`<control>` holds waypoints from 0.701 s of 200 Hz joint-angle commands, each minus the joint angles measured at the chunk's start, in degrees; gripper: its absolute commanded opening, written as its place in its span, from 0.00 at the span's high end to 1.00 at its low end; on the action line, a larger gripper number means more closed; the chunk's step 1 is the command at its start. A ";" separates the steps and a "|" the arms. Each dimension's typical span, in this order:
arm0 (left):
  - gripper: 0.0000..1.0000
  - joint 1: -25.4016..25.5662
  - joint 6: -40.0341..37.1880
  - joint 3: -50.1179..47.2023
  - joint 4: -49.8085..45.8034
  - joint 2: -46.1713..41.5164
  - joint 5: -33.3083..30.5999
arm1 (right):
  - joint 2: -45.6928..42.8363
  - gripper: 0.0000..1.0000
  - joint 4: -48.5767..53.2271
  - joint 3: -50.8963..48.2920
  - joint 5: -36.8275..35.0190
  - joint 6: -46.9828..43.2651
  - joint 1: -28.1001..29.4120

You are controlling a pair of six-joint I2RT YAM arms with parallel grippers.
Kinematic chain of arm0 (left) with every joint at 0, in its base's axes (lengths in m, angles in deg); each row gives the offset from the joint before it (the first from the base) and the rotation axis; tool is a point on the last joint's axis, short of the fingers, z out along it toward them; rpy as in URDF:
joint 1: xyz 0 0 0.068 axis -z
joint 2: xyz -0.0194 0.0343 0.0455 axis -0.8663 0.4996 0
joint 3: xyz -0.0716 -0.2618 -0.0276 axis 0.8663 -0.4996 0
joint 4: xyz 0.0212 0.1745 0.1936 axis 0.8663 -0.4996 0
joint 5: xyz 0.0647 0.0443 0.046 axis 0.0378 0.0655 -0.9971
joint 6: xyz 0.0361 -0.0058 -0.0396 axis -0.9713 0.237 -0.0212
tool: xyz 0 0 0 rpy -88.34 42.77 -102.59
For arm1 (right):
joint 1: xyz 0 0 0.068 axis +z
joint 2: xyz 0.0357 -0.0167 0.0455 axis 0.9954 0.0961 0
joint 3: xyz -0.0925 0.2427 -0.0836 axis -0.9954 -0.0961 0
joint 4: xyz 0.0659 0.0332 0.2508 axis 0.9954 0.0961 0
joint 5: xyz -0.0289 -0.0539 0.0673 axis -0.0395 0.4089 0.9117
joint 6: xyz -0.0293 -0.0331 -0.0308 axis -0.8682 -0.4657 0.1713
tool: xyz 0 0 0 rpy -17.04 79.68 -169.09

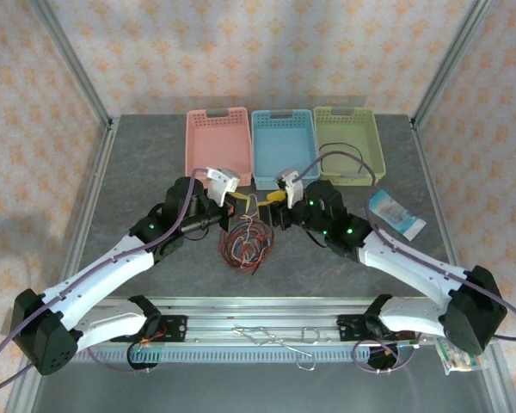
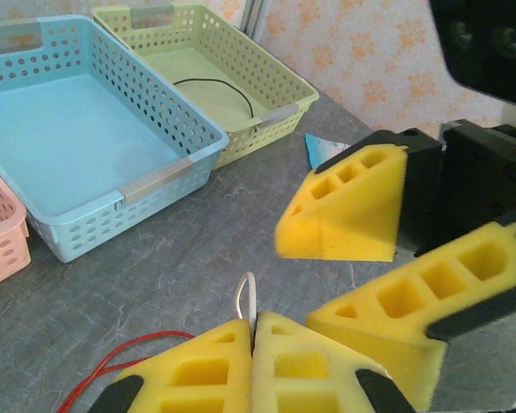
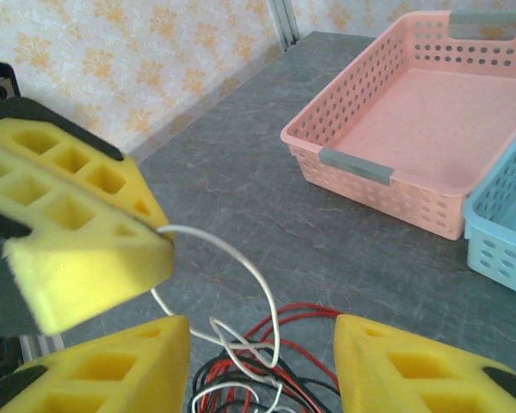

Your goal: Untangle the cables

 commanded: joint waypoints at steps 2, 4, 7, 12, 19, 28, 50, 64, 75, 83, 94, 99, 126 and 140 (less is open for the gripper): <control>1.00 0.22 -0.56 -0.35 2.64 -0.67 0.84 | 3.11 0.54 -7.49 -0.12 3.86 2.75 -0.18; 1.00 0.21 -0.51 -0.40 2.68 -0.79 0.73 | 3.44 0.54 -7.71 -0.12 4.03 2.95 -0.16; 1.00 0.18 -0.52 -0.56 2.77 -0.85 0.52 | 3.77 0.54 -7.98 -0.12 4.22 3.14 -0.16; 1.00 0.23 -0.40 -0.67 2.86 -0.96 0.22 | 4.56 0.55 -8.36 0.07 4.29 3.51 -0.16; 1.00 0.17 -0.38 -0.86 2.87 -1.07 -0.01 | 5.54 0.55 -8.63 0.14 4.16 3.91 -0.16; 1.00 0.18 -0.38 -0.80 2.72 -1.23 -0.09 | 6.55 0.57 -9.08 0.23 3.75 4.45 -0.18; 1.00 0.16 -0.55 -0.89 2.48 -1.35 0.23 | 8.59 0.61 -11.05 -0.20 2.39 5.76 -0.17; 1.00 0.17 -0.64 -1.01 2.21 -1.35 0.25 | 9.82 0.63 -12.19 -0.30 1.48 6.47 -0.20; 1.00 0.18 -0.64 -0.97 2.17 -1.42 0.33 | 10.68 0.65 -13.07 -0.29 0.76 7.11 -0.16; 1.00 0.17 -0.56 -1.11 2.25 -1.52 0.26 | 11.26 0.67 -13.63 -0.21 0.35 7.53 -0.16; 1.00 0.17 -0.39 -1.30 2.34 -1.60 0.12 | 11.98 0.70 -13.78 0.07 -0.22 7.99 -0.16; 1.00 0.22 -0.34 -1.32 2.30 -1.64 0.08 | 12.21 0.72 -13.83 0.18 -0.44 8.15 -0.16; 1.00 0.17 0.19 -2.04 2.69 -2.04 -0.90 | 11.70 0.88 -14.05 -0.23 -2.46 9.11 -0.16; 1.00 0.18 0.70 -2.74 3.02 -2.13 -2.76 | 10.86 1.00 -13.66 -0.72 -4.53 9.88 -0.16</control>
